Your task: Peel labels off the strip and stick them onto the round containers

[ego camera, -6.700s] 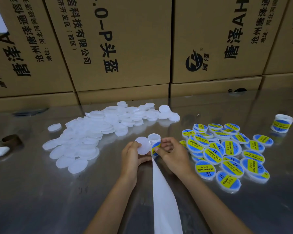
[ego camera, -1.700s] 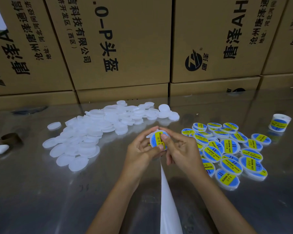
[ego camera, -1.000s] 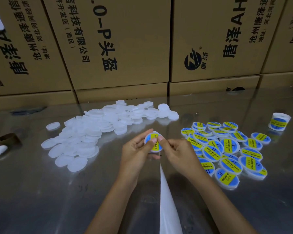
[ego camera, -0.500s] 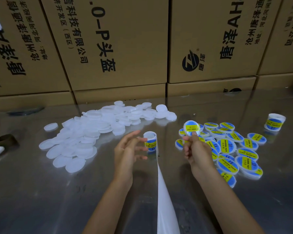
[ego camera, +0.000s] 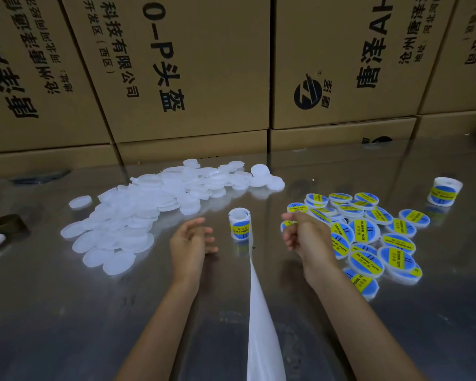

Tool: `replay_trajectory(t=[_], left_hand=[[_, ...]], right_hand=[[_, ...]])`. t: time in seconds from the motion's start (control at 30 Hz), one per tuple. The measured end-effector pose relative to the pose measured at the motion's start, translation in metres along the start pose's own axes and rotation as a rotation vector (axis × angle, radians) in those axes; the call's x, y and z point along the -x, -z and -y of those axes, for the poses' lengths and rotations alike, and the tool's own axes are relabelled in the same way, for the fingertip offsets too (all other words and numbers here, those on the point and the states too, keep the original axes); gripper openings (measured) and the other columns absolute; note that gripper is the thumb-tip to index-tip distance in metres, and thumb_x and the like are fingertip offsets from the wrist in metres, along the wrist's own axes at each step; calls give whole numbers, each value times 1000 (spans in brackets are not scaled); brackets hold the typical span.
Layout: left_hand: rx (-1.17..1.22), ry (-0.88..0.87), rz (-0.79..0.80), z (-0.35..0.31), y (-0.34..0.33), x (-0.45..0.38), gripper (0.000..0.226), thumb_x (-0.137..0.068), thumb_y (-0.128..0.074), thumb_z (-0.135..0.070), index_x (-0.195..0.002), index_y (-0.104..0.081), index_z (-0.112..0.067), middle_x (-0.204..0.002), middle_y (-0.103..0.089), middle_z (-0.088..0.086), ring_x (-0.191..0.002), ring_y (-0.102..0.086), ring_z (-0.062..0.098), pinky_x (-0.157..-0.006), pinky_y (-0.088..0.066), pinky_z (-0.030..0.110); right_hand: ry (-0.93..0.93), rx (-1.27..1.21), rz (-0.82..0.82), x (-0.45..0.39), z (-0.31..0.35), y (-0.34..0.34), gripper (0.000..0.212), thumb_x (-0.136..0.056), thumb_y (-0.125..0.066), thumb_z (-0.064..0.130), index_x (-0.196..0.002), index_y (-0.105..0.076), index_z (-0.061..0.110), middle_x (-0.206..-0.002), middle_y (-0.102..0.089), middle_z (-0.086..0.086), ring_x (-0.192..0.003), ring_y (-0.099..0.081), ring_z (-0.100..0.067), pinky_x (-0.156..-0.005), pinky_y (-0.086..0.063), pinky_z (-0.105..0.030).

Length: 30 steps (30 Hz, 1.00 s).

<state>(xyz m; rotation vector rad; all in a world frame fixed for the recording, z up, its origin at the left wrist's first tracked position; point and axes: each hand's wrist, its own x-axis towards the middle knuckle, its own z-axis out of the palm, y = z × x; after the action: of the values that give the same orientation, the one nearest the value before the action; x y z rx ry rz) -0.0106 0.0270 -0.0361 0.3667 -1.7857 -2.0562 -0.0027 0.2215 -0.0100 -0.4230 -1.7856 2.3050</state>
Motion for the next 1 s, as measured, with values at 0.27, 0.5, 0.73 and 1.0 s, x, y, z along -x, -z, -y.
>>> replay_trajectory(t=[0.27,0.5,0.73,1.0], left_hand=[[-810,-458,-95,-1,8,-68,36,-100,-46,-2,-133,-59,-6,-140,-57,13,-133,-49,29,-111,-37,38],[-1523,-494,153,-2,18,-127,53,-99,-46,-14,-152,-38,-7,-163,-27,11,-154,-10,28,-125,-2,40],[-1279,-766,7,7,28,-118,22,-88,-59,8,-107,-72,8,-117,-69,26,-128,-53,45,-116,-29,52],[-846,-617,-60,-1,35,-70,11,-98,-58,-13,-102,-64,-6,-95,-69,12,-87,-62,27,-76,-47,36]], right_hand=[[322,523,83,6,-35,-21,23,-95,-45,7,-100,-64,19,-85,-68,-2,-79,-63,-18,-74,-49,-31],[293,541,80,-5,-39,-22,19,-91,-49,11,-101,-62,21,-89,-69,-1,-88,-65,-19,-80,-50,-30],[294,602,43,-8,-39,-23,19,-89,-50,13,-101,-63,21,-75,-61,12,-80,-59,-11,-68,-38,-23],[291,577,39,-7,-37,-22,20,-88,-50,8,-99,-64,19,-72,-60,11,-77,-59,-13,-67,-41,-26]])
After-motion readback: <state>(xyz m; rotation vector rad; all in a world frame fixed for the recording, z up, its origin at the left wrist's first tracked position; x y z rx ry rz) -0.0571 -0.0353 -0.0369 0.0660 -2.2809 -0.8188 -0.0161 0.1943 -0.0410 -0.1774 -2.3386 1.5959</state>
